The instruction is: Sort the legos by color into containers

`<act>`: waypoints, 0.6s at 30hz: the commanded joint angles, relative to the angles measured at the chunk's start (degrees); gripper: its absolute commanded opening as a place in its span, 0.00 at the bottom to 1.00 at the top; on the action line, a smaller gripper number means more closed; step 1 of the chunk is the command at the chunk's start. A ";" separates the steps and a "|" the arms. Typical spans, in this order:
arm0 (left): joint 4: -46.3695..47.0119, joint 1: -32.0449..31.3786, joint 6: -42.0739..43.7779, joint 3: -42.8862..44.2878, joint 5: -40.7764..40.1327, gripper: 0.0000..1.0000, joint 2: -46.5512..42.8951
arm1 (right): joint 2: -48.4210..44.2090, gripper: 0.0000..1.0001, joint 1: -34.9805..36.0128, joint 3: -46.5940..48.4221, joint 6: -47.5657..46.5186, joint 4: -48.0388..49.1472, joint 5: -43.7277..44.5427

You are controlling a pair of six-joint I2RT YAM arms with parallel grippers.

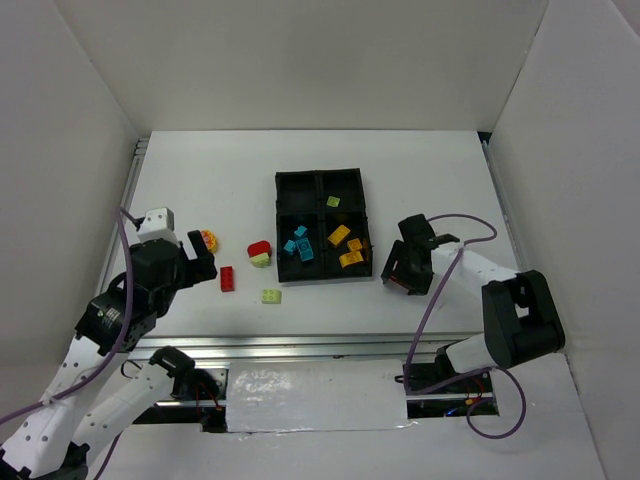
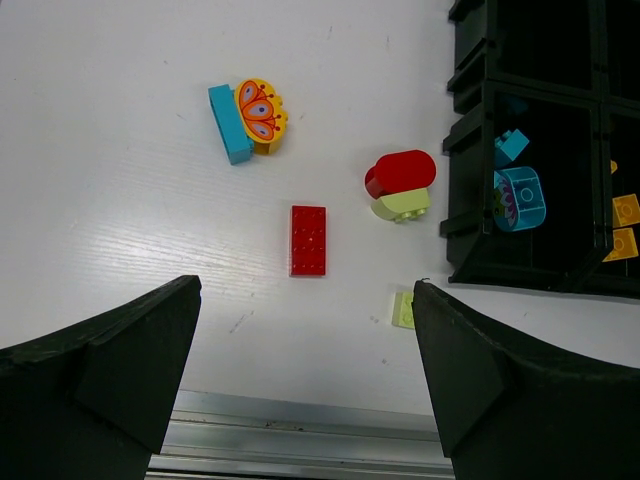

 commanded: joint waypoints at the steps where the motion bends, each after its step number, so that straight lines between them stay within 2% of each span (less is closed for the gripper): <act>1: 2.32 0.02 1.79 0.00 0.89 0.99 0.77 | 0.10 0.77 0.14 1.09 -0.38 0.37 0.97; 12: 2.67 -0.07 2.23 0.08 1.69 0.99 1.65 | -8.34 0.81 0.84 5.30 -3.27 -6.56 3.34; 14: 2.67 0.02 2.23 -0.09 1.77 1.00 1.47 | -11.33 0.85 0.84 6.09 -4.15 -7.10 3.96; 16: 2.76 0.02 2.23 -0.09 1.95 0.99 1.47 | -14.05 0.94 0.75 5.40 -6.08 -5.44 4.14; 18: 2.85 0.02 2.31 -0.09 1.95 1.00 1.47 | -14.68 0.95 0.67 4.78 -8.72 -1.33 1.86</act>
